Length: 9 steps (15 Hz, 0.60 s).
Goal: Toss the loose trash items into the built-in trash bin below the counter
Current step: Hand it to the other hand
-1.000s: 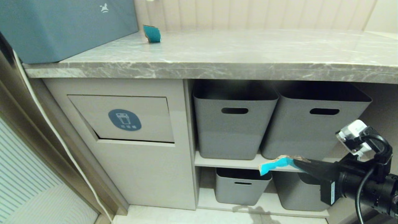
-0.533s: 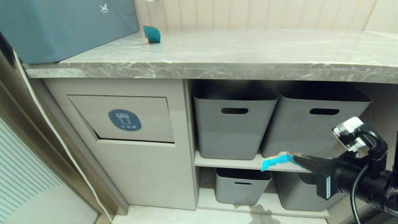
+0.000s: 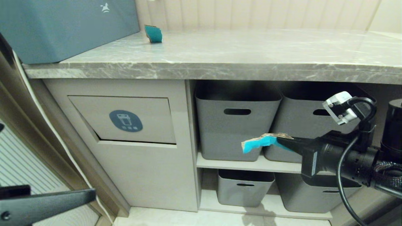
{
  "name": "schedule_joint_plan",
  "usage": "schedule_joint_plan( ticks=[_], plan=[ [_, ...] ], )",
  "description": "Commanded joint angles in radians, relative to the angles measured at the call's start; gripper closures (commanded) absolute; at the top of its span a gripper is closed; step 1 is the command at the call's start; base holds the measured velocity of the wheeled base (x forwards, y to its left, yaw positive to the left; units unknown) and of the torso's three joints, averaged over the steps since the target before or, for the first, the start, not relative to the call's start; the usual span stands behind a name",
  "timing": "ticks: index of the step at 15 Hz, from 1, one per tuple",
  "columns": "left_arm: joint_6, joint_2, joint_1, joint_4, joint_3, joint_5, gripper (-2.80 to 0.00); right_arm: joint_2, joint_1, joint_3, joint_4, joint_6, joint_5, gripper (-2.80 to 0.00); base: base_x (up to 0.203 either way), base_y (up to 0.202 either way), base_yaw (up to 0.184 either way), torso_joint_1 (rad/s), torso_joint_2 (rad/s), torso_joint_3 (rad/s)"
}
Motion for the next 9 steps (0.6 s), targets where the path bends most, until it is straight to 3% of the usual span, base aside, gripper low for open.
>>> schedule_joint_plan(
  ticks=[1,6,7,9],
  plan=[
    [0.042,0.096,-0.027,-0.020,0.019,-0.001,0.00,0.012,0.031,-0.014,-0.003,0.010,0.003,0.00,0.000,0.000,0.000,0.000,0.00,0.000],
    [0.166,0.369,-0.031,-0.217,0.019,0.021,0.00,0.076,0.131,-0.055,-0.006,0.020,0.039,0.00,0.000,0.000,0.000,0.000,0.00,0.000],
    [0.180,0.426,-0.036,-0.260,0.008,0.022,-2.80,0.105,0.143,-0.079,-0.007,0.021,0.040,0.00,0.000,0.000,0.000,0.000,0.00,0.000],
    [0.195,0.522,-0.044,-0.338,-0.016,0.024,-2.80,0.138,0.161,-0.109,-0.009,0.028,0.042,0.00,0.000,0.000,0.000,0.000,0.00,0.000]
  ],
)
